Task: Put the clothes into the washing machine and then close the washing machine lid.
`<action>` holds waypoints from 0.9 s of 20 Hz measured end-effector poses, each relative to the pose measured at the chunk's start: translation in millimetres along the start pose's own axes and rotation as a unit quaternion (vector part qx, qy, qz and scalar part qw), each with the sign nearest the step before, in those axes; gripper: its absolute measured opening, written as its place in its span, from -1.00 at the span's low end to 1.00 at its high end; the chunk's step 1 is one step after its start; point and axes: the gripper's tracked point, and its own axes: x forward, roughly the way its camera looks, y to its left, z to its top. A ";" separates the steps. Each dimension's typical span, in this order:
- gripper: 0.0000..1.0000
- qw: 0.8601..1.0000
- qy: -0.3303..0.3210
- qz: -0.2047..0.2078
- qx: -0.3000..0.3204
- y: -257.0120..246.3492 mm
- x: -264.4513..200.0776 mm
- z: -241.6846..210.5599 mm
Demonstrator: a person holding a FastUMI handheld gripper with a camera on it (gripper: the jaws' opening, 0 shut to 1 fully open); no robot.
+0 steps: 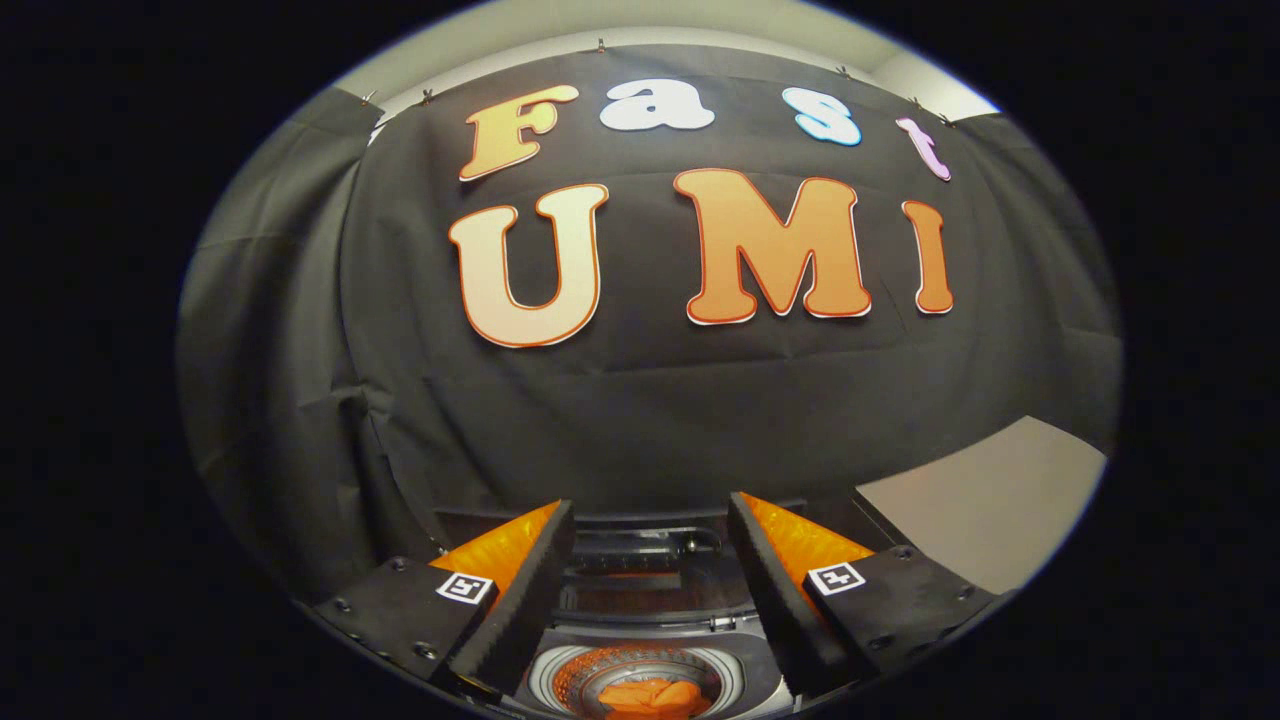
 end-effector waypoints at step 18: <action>0.98 0.995 0.098 -0.030 -0.001 -46.2 139.7 -40.3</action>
